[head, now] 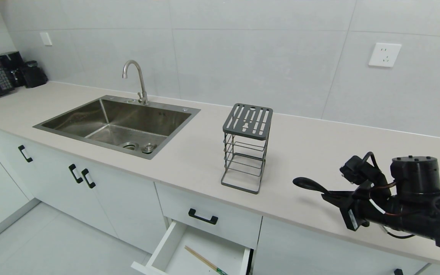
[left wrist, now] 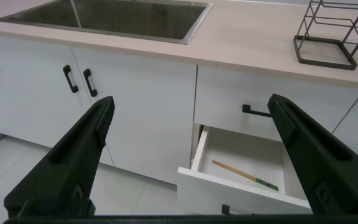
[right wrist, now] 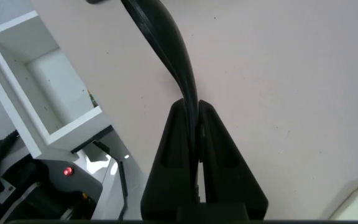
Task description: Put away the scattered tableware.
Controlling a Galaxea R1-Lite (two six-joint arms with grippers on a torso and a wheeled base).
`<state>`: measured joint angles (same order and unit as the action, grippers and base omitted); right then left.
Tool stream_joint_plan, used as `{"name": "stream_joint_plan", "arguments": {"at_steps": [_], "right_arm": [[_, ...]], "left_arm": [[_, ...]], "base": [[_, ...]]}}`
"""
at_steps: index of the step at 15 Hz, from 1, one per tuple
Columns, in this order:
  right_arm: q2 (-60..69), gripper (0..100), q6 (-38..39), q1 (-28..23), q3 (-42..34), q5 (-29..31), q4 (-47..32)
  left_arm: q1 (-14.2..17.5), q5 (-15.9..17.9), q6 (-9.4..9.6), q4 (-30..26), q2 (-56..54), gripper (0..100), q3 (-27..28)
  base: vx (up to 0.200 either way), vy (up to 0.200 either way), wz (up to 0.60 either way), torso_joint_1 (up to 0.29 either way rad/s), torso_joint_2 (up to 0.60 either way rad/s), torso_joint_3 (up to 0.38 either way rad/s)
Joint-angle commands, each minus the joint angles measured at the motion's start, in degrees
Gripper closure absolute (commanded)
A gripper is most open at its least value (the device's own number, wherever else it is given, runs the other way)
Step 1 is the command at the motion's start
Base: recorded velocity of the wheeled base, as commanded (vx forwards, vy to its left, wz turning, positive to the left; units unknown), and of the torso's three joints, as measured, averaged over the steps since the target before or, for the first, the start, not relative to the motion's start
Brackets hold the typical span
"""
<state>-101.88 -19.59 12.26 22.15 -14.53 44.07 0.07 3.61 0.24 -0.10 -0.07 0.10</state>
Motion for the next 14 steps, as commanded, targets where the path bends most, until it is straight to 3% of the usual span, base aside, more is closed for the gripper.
{"name": "stream_joint_plan", "arguments": {"at_steps": [1, 8, 10, 11, 12, 13, 14], "right_arm": [[2.1, 100, -2.3, 0.0, -0.4, -1.4, -0.2], [4.5, 100, -8.7, 0.3, -0.3, -8.3, -1.9], [4.7, 100, -10.4, 3.1, -0.4, -10.4, -2.7], [6.1, 100, -9.7, 8.8, -0.1, -10.5, -2.6], [6.3, 100, -8.9, 10.8, -0.2, -10.3, -2.5], [7.0, 100, -4.3, 15.6, -0.7, -9.6, -2.0], [7.7, 100, -1.8, 17.3, -1.1, -7.5, -1.4]], "left_arm": [[-0.1, 0.0, 0.02, 0.0, 0.1, 0, 0.0], [0.0, 0.0, 0.02, 0.0, 0.1, 0, 0.0], [0.0, 0.0, 0.02, 0.1, 0.1, 0, 0.0], [0.0, 0.0, 0.02, 0.0, 0.1, 0, 0.0], [0.0, 0.0, 0.02, 0.0, 0.1, 0, 0.0], [0.0, 0.0, 0.02, 0.0, 0.1, 0, 0.0], [0.0, 0.0, 0.02, 0.0, 0.1, 0, 0.0]], "base": [[0.0, 0.0, 0.0, 0.0, 0.0, 0.0], [0.0, 0.0, 0.0, 0.0, 0.0, 0.0], [0.0, 0.0, 0.0, 0.0, 0.0, 0.0], [0.0, 0.0, 0.0, 0.0, 0.0, 0.0], [0.0, 0.0, 0.0, 0.0, 0.0, 0.0], [0.0, 0.0, 0.0, 0.0, 0.0, 0.0], [0.0, 0.0, 0.0, 0.0, 0.0, 0.0]]}}
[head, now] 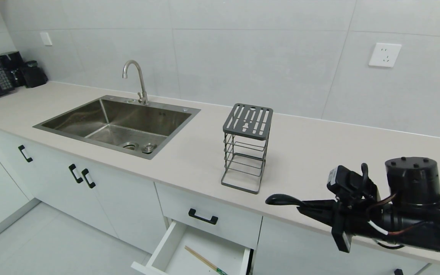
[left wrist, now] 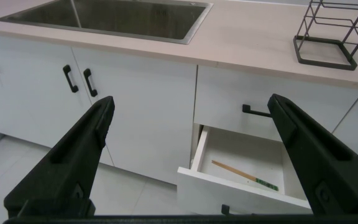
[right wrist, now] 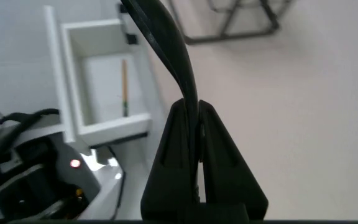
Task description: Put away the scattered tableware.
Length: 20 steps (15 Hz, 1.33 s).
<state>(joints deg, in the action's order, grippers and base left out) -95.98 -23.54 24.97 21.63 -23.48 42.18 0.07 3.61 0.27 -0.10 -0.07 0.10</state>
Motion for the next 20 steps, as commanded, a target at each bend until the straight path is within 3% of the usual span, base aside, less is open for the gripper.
{"name": "stream_joint_plan", "arguments": {"at_steps": [1, 5, 8, 10, 15, 20], "right_arm": [[2.0, 100, 3.0, 4.7, -1.1, 2.3, 1.2], [2.6, 100, 3.2, 7.0, -0.3, 2.3, 1.4], [-0.4, 100, 3.3, 10.0, 4.5, 2.5, 1.6], [-5.2, 100, 6.7, 14.0, 8.2, 2.9, 3.7], [-6.3, 100, 10.4, 15.7, 8.2, 5.6, 4.7], [-10.8, 100, 15.9, 20.8, 13.4, 9.2, 5.8]], "left_arm": [[0.0, 0.0, 0.0, 0.0, 0.1, 0, 0.0], [0.0, 0.0, 0.0, 0.1, 0.1, 0, 0.0], [0.0, 0.0, 0.0, 0.0, 0.1, 0, 0.0], [0.0, 0.0, 0.0, 0.0, 0.1, 0, 0.0], [0.0, 0.0, 0.0, 0.0, 0.1, 0, 0.0], [0.0, 0.0, 0.0, 0.0, 0.1, 0, 0.0]], "base": [[0.0, 0.0, 0.0, 0.0, 0.0, 0.0], [0.0, 0.0, 0.0, 0.0, 0.0, 0.0], [0.0, 0.0, 0.0, 0.0, 0.0, 0.0], [0.0, 0.0, 0.0, 0.0, 0.0, 0.0], [0.0, 0.0, 0.0, 0.0, 0.0, 0.0], [0.0, 0.0, 0.0, 0.0, 0.0, 0.0]]}}
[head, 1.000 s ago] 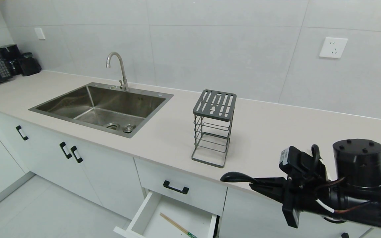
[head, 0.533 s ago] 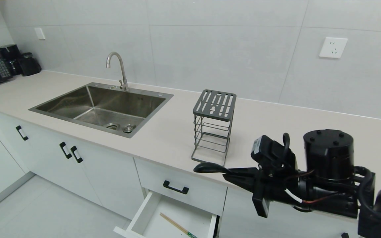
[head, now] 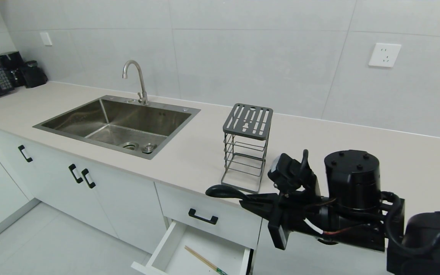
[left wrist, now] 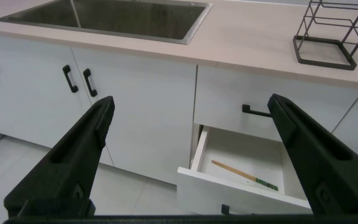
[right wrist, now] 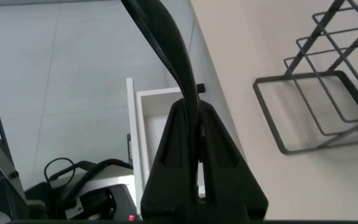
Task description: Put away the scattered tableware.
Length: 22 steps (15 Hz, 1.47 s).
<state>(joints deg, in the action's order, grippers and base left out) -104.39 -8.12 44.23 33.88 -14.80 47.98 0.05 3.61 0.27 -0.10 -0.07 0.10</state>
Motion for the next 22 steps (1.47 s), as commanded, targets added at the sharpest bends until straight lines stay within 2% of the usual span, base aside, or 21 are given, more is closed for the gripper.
{"name": "stream_joint_plan", "arguments": {"at_steps": [1, 5, 9, 16, 18, 22], "right_arm": [[-3.5, 100, 1.3, 2.3, 1.4, 2.1, 0.0], [-6.3, 100, 5.5, 5.3, 1.5, 11.1, -0.6], [-7.7, 100, 6.7, 7.4, 3.4, 11.4, -0.7], [-14.9, 100, 7.1, 9.2, 13.6, 10.8, -1.0], [-16.5, 100, 6.9, 9.4, 16.2, 10.9, -3.1], [-17.4, 100, 6.4, 9.4, 16.9, 11.3, -4.0]], "left_arm": [[0.0, 0.0, 0.0, 0.0, 0.1, 0, 0.0], [0.0, 0.0, 0.0, 0.0, 0.1, 0, 0.0], [0.0, 0.0, 0.0, 0.0, 0.1, 0, 0.0], [0.0, 0.0, 0.0, 0.0, 0.1, 0, 0.0], [0.0, 0.0, 0.0, 0.0, 0.1, 0, 0.0], [0.0, 0.0, 0.0, 0.0, 0.1, 0, 0.0]], "base": [[0.0, 0.0, 0.0, 0.0, 0.0, 0.0], [0.0, 0.0, 0.0, 0.0, 0.0, 0.0], [0.0, 0.0, 0.0, 0.0, 0.0, 0.0], [0.0, 0.0, 0.0, 0.0, 0.0, 0.0], [0.0, 0.0, 0.0, -0.151, 0.3, 0.154], [0.0, 0.0, 0.0, -0.202, 0.41, 0.193]]}}
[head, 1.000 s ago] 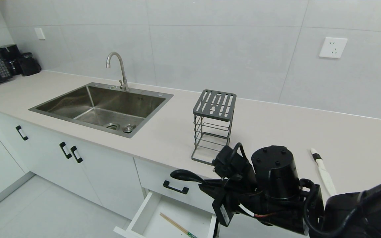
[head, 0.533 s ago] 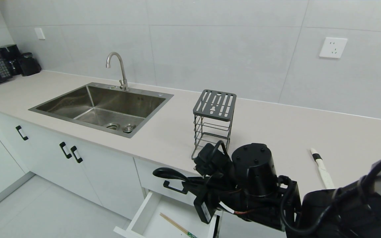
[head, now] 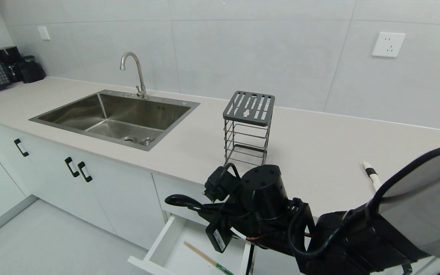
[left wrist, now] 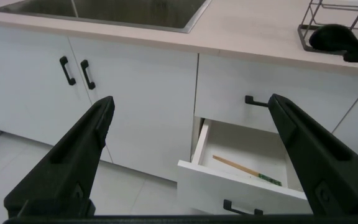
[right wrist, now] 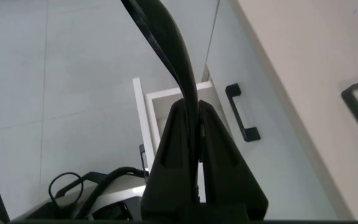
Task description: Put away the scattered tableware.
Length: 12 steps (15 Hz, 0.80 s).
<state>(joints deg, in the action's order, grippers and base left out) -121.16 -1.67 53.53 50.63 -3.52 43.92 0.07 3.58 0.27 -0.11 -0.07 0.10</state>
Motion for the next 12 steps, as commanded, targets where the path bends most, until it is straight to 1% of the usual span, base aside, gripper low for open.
{"name": "stream_joint_plan", "arguments": {"at_steps": [1, 3, 5, 12], "right_arm": [[-1.1, 100, -0.1, 0.3, 0.3, 0.0, 0.2], [-1.9, 100, -0.2, 1.1, 0.3, 0.0, 0.2], [-2.8, 100, -0.3, 1.7, 0.7, 0.0, 0.3], [-3.2, 100, -0.3, 1.8, 1.2, 0.0, 0.4]], "left_arm": [[0.0, 0.0, 0.0, 0.0, 0.1, 0, 0.0], [0.0, 0.0, 0.0, 0.0, 0.1, 0, 0.0], [0.0, 0.0, 0.0, 0.0, 0.1, 0, 0.0], [0.0, 0.0, 0.0, 0.0, 0.1, 0, 0.0]], "base": [[0.0, 0.0, 0.0, -0.066, 0.12, 0.076], [0.0, 0.0, 0.0, -0.021, 0.04, 0.021], [0.0, 0.0, 0.0, -0.164, 0.31, 0.161], [0.0, 0.0, 0.0, -0.249, 0.49, 0.236]]}}
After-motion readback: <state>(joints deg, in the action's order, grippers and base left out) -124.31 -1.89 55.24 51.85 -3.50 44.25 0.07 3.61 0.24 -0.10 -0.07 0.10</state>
